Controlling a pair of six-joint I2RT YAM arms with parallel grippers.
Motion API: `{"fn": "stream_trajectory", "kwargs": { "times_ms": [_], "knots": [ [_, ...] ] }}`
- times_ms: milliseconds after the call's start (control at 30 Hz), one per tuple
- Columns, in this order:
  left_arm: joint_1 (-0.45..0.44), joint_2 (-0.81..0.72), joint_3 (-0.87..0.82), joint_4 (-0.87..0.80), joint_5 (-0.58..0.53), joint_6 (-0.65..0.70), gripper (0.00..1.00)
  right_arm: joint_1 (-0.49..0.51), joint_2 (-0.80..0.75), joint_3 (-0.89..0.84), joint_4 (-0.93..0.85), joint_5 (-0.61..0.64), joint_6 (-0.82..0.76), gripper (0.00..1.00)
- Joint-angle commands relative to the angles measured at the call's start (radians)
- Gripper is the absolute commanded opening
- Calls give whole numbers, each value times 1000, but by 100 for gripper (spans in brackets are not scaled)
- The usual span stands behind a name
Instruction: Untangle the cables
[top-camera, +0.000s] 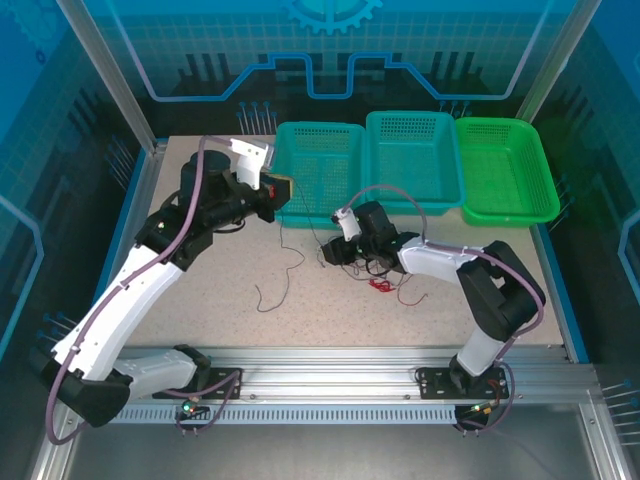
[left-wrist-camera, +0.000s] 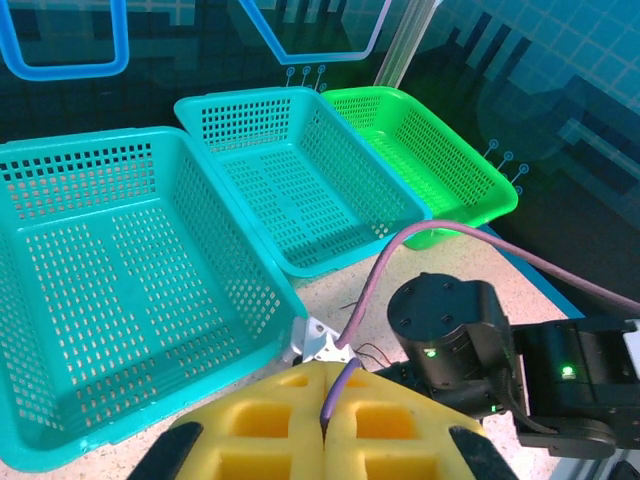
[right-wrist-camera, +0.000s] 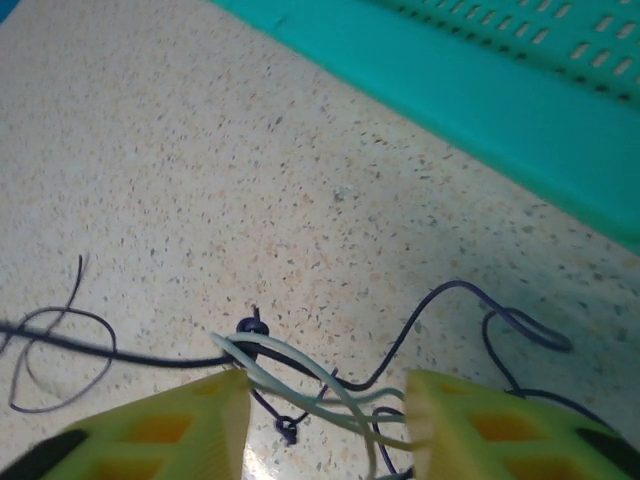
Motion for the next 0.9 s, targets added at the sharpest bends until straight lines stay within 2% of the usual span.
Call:
{"fn": "stream_trajectory", "kwargs": {
  "times_ms": [0, 167, 267, 433, 567, 633, 700, 800, 867],
  "knots": [
    [-6, -40, 23, -18, -13, 47, 0, 26, 30, -6, 23, 15, 2, 33],
    [-3, -96, 0, 20, -105, 57, 0, 28, 31, -26, 14, 48, 11, 15],
    [-1, -123, -9, 29, -149, 58, 0, 25, -3, -92, 29, 127, 45, 0],
    [34, -168, -13, 7, -282, 21, 0, -39, -98, -186, -33, 344, 239, 0],
    [186, -211, 3, -51, -354, -107, 0, -152, -184, -235, -180, 468, 400, 0],
    [272, -229, 6, -71, -344, -147, 0, -207, -223, -249, -251, 508, 450, 0],
    [320, -230, 8, -71, -312, -164, 0, -247, -251, -257, -304, 534, 480, 0],
    [360, -213, 28, -64, -274, -219, 0, -300, -268, -258, -380, 539, 528, 0],
    [368, -181, 57, -34, -202, -252, 0, -322, -283, -267, -372, 506, 517, 0]
  ]
}}
